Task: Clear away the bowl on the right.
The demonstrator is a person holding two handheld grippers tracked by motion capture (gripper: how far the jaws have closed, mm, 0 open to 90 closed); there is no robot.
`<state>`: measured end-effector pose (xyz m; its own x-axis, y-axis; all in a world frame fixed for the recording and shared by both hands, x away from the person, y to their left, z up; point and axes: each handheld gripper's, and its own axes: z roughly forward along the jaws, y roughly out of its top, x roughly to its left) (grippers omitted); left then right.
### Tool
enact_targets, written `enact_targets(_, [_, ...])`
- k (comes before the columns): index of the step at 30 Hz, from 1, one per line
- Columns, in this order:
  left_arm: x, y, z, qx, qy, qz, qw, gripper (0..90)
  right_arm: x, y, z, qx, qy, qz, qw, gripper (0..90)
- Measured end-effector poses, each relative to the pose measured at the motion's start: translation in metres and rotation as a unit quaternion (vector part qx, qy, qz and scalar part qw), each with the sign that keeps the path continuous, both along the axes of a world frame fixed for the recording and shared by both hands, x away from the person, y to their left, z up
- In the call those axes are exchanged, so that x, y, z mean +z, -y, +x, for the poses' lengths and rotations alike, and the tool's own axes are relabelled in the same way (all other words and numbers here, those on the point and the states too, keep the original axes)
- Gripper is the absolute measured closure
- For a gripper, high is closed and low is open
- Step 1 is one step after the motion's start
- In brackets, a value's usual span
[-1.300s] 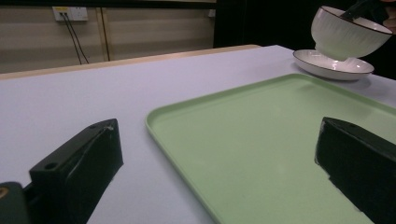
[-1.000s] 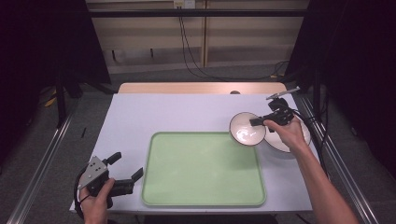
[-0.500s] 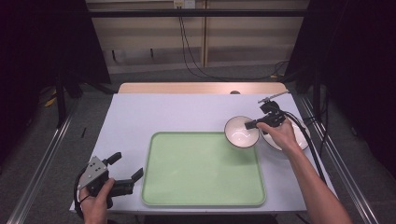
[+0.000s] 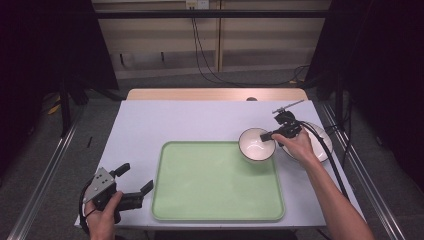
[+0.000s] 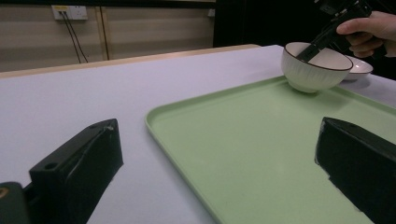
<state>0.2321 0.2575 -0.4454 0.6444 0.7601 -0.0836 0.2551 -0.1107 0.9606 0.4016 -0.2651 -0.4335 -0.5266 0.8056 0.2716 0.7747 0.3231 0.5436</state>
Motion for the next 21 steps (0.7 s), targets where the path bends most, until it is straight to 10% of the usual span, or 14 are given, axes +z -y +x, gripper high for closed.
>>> enact_targets(21, [-0.0002,0.0004,0.0001,-0.002,0.000,0.002,1.0000,0.8,-0.0107,-0.0011,0.0028,0.007,-0.001,-0.026,0.9996,83.0])
